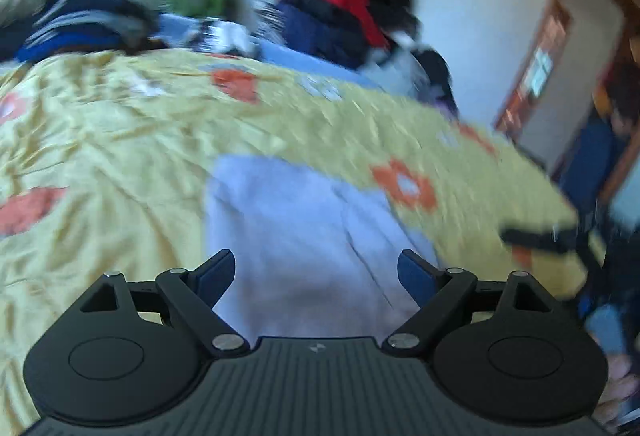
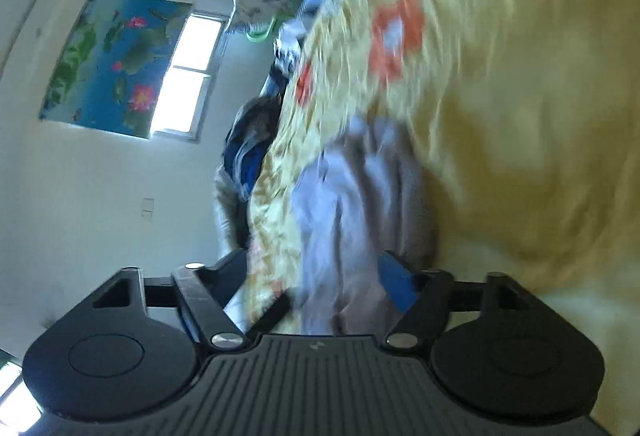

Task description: Fold small clothes

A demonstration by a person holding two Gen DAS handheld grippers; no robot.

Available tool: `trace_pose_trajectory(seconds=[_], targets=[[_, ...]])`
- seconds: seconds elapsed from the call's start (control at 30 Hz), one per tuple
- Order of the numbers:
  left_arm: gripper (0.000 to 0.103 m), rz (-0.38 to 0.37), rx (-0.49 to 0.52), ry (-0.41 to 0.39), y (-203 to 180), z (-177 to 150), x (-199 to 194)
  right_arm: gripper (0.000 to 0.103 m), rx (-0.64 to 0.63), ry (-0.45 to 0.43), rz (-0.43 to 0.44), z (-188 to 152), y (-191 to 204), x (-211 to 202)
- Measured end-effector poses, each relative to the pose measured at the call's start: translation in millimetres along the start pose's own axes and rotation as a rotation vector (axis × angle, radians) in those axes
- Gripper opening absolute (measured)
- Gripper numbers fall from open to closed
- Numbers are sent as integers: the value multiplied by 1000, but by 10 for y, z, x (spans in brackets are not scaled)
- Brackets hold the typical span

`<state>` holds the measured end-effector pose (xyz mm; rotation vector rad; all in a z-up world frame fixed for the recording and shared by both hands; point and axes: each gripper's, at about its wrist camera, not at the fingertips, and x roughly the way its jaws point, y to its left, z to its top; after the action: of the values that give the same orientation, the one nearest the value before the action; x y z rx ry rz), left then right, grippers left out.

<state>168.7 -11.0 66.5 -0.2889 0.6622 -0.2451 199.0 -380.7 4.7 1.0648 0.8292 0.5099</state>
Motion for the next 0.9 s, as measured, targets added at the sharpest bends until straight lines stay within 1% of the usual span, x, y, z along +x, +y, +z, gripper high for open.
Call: trace_pose_trajectory(seconds=[0.03,0.07,0.1,0.13,0.2,0.23,0.27,0.33,0.37,0.4,0.43,0.47,0.5,0.53,0.6,0.67,0.73,0.83,0.9], targets=[[90,-10,-61,18,114,31,7,78,-19,3,-35,70,4,-11],[90,-21,-122,64,225,51,78,78,-32,18,-65,140,-5,53],[90,-14,-172,129,312,44,184,78,-36,42,-96,197,-22,123],[90,1,-205,168,374,25,265,78,-35,70,-114,218,-37,206],[88,11,-232,205,453,-55,352,78,-48,121,-115,203,-35,346],[89,12,-230,191,448,-73,329,78,-66,147,-117,179,-10,411],[89,13,-231,193,435,-74,323,80,-97,163,-120,150,15,473],[88,31,-195,202,366,-63,337,79,-142,166,-122,81,79,562],[81,42,-168,208,323,-72,344,74,-159,173,-122,57,108,592],[70,50,-132,215,268,-74,352,71,-178,174,-134,27,146,612],[50,62,-108,230,232,-84,369,63,-196,188,-148,0,171,640],[48,82,-92,233,199,-82,375,52,-206,205,-158,-30,175,663],[46,88,-85,237,181,-86,383,45,-226,202,-171,-47,187,646],[44,92,-78,240,181,-74,402,31,-261,201,-194,-89,197,652],[36,103,-40,246,155,-83,413,28,-289,196,-195,-144,187,638],[23,126,7,247,83,-63,407,25,-280,207,-203,-138,202,658],[16,147,35,254,19,-4,367,24,-293,206,-211,-130,300,696],[15,117,-7,257,43,92,196,24,-298,207,-178,-162,464,614],[15,105,15,246,34,55,31,24,-330,223,-159,-242,566,559]])
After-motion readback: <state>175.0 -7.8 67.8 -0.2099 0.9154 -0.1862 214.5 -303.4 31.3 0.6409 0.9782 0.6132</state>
